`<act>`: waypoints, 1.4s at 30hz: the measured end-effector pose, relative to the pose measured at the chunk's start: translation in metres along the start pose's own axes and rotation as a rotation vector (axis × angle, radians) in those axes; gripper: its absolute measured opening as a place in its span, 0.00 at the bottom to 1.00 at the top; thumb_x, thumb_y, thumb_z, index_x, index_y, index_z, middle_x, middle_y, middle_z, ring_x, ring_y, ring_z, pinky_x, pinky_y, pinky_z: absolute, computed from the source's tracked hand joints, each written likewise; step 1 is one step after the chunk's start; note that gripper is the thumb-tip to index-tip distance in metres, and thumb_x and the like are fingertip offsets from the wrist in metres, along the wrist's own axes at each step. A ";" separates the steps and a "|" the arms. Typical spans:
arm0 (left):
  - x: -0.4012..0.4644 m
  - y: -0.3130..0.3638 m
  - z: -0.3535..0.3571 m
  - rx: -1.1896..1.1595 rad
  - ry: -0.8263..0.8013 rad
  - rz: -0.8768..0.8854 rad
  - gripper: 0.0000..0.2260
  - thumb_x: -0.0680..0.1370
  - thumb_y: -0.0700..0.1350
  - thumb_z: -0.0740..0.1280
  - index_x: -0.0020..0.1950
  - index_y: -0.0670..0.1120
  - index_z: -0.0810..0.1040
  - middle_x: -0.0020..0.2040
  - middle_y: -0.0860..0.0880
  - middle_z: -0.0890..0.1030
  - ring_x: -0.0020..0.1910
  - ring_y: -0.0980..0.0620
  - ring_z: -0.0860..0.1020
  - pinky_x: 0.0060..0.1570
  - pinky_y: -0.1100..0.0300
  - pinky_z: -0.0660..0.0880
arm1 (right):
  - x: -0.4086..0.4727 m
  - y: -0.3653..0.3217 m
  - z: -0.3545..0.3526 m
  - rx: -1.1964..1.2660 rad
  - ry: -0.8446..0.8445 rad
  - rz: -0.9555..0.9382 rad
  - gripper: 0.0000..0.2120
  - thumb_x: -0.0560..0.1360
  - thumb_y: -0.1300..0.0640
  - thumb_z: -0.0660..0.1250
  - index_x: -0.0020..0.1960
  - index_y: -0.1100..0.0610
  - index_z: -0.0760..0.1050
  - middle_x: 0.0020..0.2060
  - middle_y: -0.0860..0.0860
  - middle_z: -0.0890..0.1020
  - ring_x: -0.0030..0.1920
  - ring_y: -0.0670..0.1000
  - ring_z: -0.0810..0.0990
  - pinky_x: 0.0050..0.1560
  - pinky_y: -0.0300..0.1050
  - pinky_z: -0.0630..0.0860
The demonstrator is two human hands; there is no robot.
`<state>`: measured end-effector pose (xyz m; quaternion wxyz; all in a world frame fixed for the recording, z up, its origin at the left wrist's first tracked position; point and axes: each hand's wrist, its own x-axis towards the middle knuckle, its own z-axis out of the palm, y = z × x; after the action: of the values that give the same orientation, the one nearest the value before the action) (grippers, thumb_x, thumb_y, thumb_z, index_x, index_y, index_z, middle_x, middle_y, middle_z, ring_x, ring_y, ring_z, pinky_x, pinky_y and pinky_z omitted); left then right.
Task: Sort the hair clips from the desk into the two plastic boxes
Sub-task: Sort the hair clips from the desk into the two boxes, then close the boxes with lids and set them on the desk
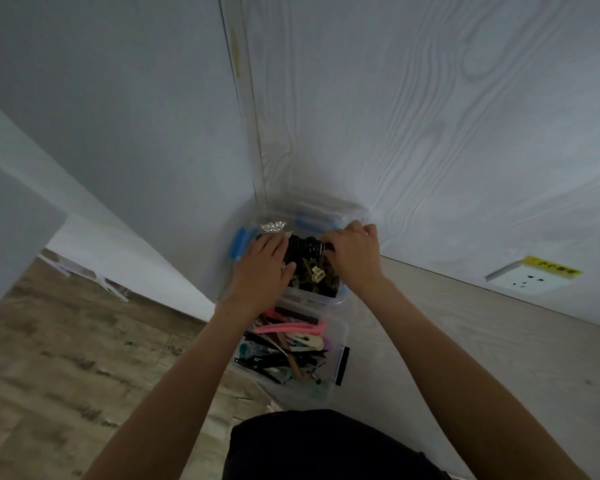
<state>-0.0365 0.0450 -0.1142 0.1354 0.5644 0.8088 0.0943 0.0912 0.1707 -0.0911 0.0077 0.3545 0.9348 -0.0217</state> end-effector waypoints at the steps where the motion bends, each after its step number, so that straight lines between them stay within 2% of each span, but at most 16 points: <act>1: 0.002 0.002 -0.002 0.025 0.003 0.018 0.25 0.81 0.53 0.51 0.74 0.42 0.57 0.76 0.47 0.58 0.75 0.47 0.54 0.74 0.53 0.48 | 0.001 0.001 0.002 -0.063 -0.014 0.030 0.03 0.68 0.56 0.70 0.41 0.51 0.82 0.32 0.48 0.83 0.42 0.54 0.76 0.44 0.46 0.59; 3: 0.005 0.005 -0.002 0.050 -0.004 0.043 0.27 0.80 0.56 0.47 0.74 0.42 0.58 0.76 0.47 0.57 0.75 0.47 0.54 0.74 0.52 0.46 | 0.006 0.002 0.002 -0.181 -0.019 0.083 0.06 0.59 0.55 0.76 0.29 0.49 0.79 0.22 0.45 0.77 0.35 0.51 0.74 0.40 0.44 0.55; 6: 0.003 0.007 0.004 0.062 -0.041 0.010 0.26 0.81 0.54 0.50 0.76 0.43 0.52 0.78 0.47 0.51 0.76 0.48 0.49 0.74 0.53 0.42 | 0.003 0.004 0.006 -0.195 0.038 0.045 0.09 0.57 0.54 0.78 0.25 0.50 0.77 0.24 0.46 0.76 0.33 0.52 0.74 0.38 0.43 0.62; 8: 0.002 0.006 0.006 0.011 -0.034 0.003 0.27 0.81 0.55 0.49 0.76 0.43 0.52 0.77 0.46 0.51 0.76 0.48 0.49 0.74 0.54 0.41 | -0.008 0.007 0.006 -0.113 0.108 0.021 0.05 0.64 0.55 0.75 0.31 0.52 0.80 0.30 0.49 0.78 0.35 0.53 0.75 0.36 0.43 0.67; 10: 0.001 0.008 0.005 -0.068 0.035 0.026 0.30 0.78 0.59 0.46 0.75 0.43 0.57 0.76 0.45 0.58 0.76 0.47 0.54 0.74 0.53 0.45 | -0.019 0.014 0.008 -0.012 0.220 -0.050 0.04 0.71 0.55 0.68 0.41 0.52 0.82 0.38 0.48 0.82 0.41 0.53 0.77 0.40 0.44 0.70; 13: 0.000 0.004 0.003 -0.148 0.180 0.042 0.29 0.77 0.59 0.47 0.71 0.43 0.66 0.71 0.44 0.68 0.72 0.46 0.63 0.74 0.49 0.56 | -0.032 0.016 0.011 0.142 0.213 -0.177 0.15 0.76 0.49 0.57 0.55 0.49 0.80 0.51 0.45 0.82 0.55 0.53 0.77 0.51 0.47 0.67; 16: -0.005 -0.004 0.001 -0.177 0.300 0.035 0.24 0.78 0.56 0.52 0.67 0.45 0.71 0.68 0.46 0.71 0.69 0.46 0.67 0.70 0.48 0.62 | -0.042 0.017 0.017 0.116 0.132 -0.193 0.20 0.77 0.45 0.51 0.58 0.49 0.78 0.57 0.45 0.81 0.61 0.54 0.75 0.55 0.51 0.69; 19: -0.012 -0.010 -0.003 -0.205 0.324 -0.017 0.23 0.76 0.56 0.54 0.67 0.46 0.71 0.67 0.46 0.72 0.67 0.45 0.67 0.68 0.50 0.65 | -0.045 0.027 0.010 0.183 0.221 -0.143 0.18 0.77 0.48 0.53 0.58 0.51 0.76 0.57 0.49 0.79 0.60 0.54 0.74 0.56 0.49 0.67; 21: -0.015 -0.015 -0.004 -0.223 0.290 -0.036 0.25 0.75 0.58 0.53 0.68 0.47 0.70 0.69 0.46 0.70 0.69 0.45 0.66 0.68 0.48 0.65 | -0.039 0.034 0.001 0.230 0.354 -0.094 0.14 0.77 0.53 0.59 0.59 0.54 0.76 0.56 0.52 0.79 0.58 0.54 0.75 0.54 0.46 0.68; 23: -0.020 -0.021 -0.003 -0.222 0.243 -0.011 0.29 0.74 0.63 0.55 0.70 0.50 0.67 0.72 0.46 0.66 0.72 0.45 0.62 0.70 0.48 0.63 | -0.028 0.038 -0.009 0.212 0.429 -0.036 0.14 0.76 0.57 0.62 0.61 0.57 0.74 0.58 0.55 0.78 0.58 0.56 0.75 0.55 0.48 0.71; 27: -0.029 -0.026 -0.004 -0.217 0.070 0.045 0.41 0.66 0.72 0.60 0.75 0.55 0.55 0.77 0.50 0.52 0.76 0.50 0.49 0.71 0.55 0.50 | -0.007 0.029 -0.017 0.215 0.214 0.058 0.19 0.76 0.59 0.63 0.66 0.60 0.68 0.63 0.58 0.74 0.61 0.59 0.73 0.54 0.53 0.73; 32: -0.026 -0.024 -0.008 -0.194 0.072 -0.010 0.50 0.60 0.80 0.50 0.75 0.55 0.51 0.77 0.49 0.52 0.76 0.49 0.50 0.71 0.50 0.57 | 0.006 0.027 -0.021 0.137 0.141 0.095 0.16 0.77 0.57 0.63 0.62 0.63 0.70 0.59 0.62 0.71 0.63 0.61 0.68 0.51 0.53 0.76; 35: -0.030 -0.024 -0.010 -0.214 0.055 -0.080 0.55 0.56 0.81 0.51 0.76 0.53 0.49 0.77 0.48 0.50 0.75 0.47 0.49 0.71 0.48 0.57 | 0.008 0.029 -0.028 0.135 0.158 0.080 0.13 0.78 0.57 0.61 0.59 0.63 0.73 0.58 0.60 0.73 0.61 0.60 0.70 0.49 0.53 0.77; 38: -0.027 -0.021 -0.013 -0.318 0.040 -0.095 0.56 0.56 0.80 0.56 0.76 0.52 0.48 0.77 0.48 0.50 0.75 0.47 0.50 0.72 0.48 0.57 | -0.006 0.032 -0.046 0.235 0.256 0.112 0.11 0.78 0.55 0.61 0.58 0.58 0.74 0.57 0.55 0.76 0.58 0.56 0.73 0.45 0.47 0.72; 40: -0.021 -0.015 -0.012 -0.382 0.038 -0.084 0.55 0.58 0.77 0.62 0.76 0.52 0.46 0.77 0.48 0.50 0.76 0.47 0.52 0.73 0.48 0.57 | -0.022 0.038 -0.060 0.369 0.342 0.127 0.10 0.77 0.53 0.62 0.57 0.55 0.75 0.55 0.52 0.79 0.56 0.55 0.75 0.48 0.46 0.70; 42: -0.015 -0.008 -0.007 -0.380 0.044 -0.059 0.55 0.60 0.74 0.66 0.76 0.53 0.43 0.78 0.48 0.49 0.76 0.48 0.51 0.73 0.47 0.57 | -0.040 0.040 -0.067 0.454 0.375 0.053 0.09 0.75 0.52 0.65 0.54 0.53 0.76 0.52 0.50 0.81 0.54 0.53 0.77 0.54 0.49 0.71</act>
<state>-0.0409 0.0282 -0.1087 0.2244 0.5024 0.7956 0.2535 0.1477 0.1779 -0.0240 -0.2442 0.3691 0.8815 -0.1643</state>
